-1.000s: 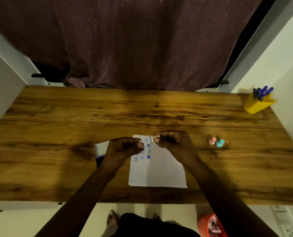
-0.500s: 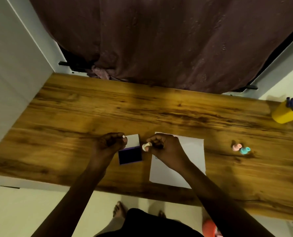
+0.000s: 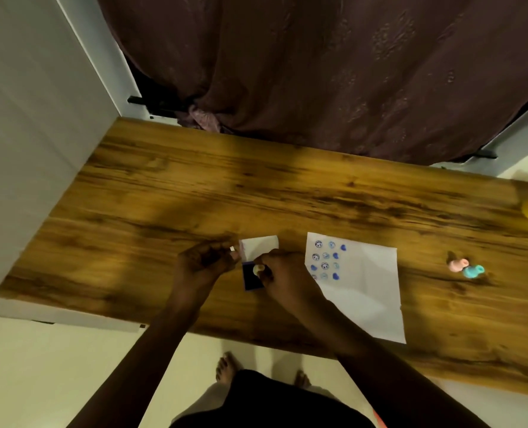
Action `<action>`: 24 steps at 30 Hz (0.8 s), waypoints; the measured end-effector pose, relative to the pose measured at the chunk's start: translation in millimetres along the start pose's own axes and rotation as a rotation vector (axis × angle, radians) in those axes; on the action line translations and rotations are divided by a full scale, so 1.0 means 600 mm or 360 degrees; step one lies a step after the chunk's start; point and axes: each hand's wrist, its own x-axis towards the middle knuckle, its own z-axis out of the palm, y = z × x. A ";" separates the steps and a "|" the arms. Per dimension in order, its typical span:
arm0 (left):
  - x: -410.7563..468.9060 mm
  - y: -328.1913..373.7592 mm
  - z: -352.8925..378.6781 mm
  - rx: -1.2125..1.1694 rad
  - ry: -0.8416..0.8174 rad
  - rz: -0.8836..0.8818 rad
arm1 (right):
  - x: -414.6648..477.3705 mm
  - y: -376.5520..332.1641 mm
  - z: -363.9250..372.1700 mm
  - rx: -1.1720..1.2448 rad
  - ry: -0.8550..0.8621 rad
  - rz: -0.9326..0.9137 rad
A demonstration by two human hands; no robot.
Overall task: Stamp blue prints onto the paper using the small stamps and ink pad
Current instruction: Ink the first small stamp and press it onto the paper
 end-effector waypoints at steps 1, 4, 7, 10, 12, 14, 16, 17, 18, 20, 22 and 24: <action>0.002 -0.001 -0.003 -0.0001 -0.0009 -0.0010 | 0.001 -0.003 0.004 -0.0020 -0.0006 0.0020; 0.007 -0.003 -0.010 -0.0007 -0.0033 -0.0028 | 0.000 -0.010 0.014 -0.0044 -0.0006 0.0052; 0.012 -0.004 -0.014 -0.0012 -0.0060 -0.0046 | -0.001 -0.008 0.018 -0.0059 0.0004 0.0053; 0.016 -0.006 -0.015 0.0015 -0.0101 -0.0042 | 0.001 -0.006 0.017 -0.0009 -0.0009 0.0101; 0.018 -0.004 -0.013 0.0031 -0.0115 -0.0053 | 0.002 -0.008 0.018 -0.0020 0.0000 0.0104; 0.018 -0.003 -0.010 0.0051 -0.0130 -0.0051 | 0.002 -0.010 0.021 -0.0047 0.0004 0.0091; 0.019 -0.001 -0.007 0.0055 -0.0137 -0.0046 | 0.004 -0.012 0.024 -0.0077 -0.0009 0.0101; 0.019 0.000 -0.005 0.0049 -0.0136 -0.0047 | 0.005 -0.012 0.025 -0.0088 -0.0015 0.0108; 0.019 0.002 -0.003 0.0045 -0.0139 -0.0042 | 0.007 -0.013 0.025 -0.0094 -0.0018 0.0111; 0.019 0.004 0.001 0.0038 -0.0149 -0.0031 | 0.010 -0.014 0.024 -0.0104 -0.0031 0.0110; 0.018 0.008 0.006 0.0026 -0.0151 -0.0014 | 0.013 -0.014 0.023 -0.0134 -0.0059 0.0098; 0.019 0.011 0.011 0.0031 -0.0150 0.0009 | 0.015 -0.011 0.021 -0.0172 -0.0083 0.0056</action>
